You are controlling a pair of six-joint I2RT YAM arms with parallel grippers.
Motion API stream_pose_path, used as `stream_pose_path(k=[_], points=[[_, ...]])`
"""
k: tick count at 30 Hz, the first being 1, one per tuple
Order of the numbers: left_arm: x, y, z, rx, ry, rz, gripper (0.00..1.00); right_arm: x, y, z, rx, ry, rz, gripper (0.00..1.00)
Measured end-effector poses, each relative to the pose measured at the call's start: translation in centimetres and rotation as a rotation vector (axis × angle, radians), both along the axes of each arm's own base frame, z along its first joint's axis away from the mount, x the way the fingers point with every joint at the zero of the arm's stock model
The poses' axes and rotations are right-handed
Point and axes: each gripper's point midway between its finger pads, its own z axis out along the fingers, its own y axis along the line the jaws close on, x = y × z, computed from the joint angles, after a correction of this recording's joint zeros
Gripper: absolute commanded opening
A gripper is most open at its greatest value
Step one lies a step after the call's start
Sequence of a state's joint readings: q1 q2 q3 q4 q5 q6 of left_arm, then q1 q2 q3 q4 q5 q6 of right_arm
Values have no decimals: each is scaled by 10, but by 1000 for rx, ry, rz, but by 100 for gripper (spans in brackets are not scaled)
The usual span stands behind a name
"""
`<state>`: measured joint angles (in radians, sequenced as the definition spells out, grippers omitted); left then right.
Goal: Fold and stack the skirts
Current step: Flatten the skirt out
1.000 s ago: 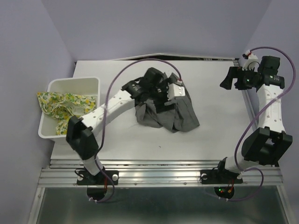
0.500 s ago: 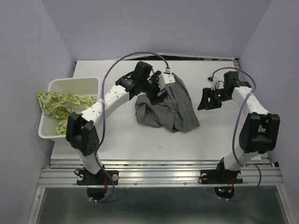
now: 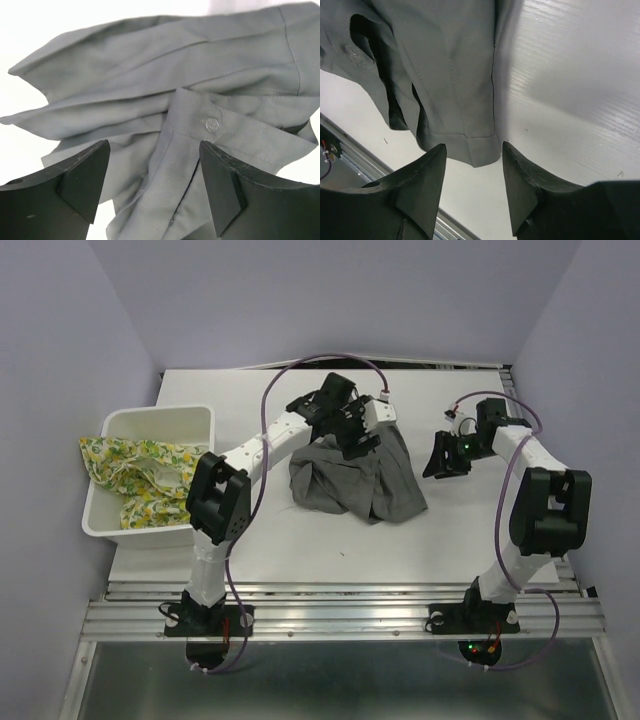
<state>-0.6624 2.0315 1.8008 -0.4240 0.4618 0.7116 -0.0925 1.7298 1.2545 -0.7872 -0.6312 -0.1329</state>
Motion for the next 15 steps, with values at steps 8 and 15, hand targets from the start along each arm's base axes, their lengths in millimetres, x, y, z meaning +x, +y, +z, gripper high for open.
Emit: stream_pose_path(k=[8, 15], points=[[-5, -16, 18, -168, 115, 11, 81, -36, 7, -2, -103, -174, 163, 57], [26, 72, 63, -429, 257, 322, 84, -58, 67, 28, -195, -418, 488, 53]])
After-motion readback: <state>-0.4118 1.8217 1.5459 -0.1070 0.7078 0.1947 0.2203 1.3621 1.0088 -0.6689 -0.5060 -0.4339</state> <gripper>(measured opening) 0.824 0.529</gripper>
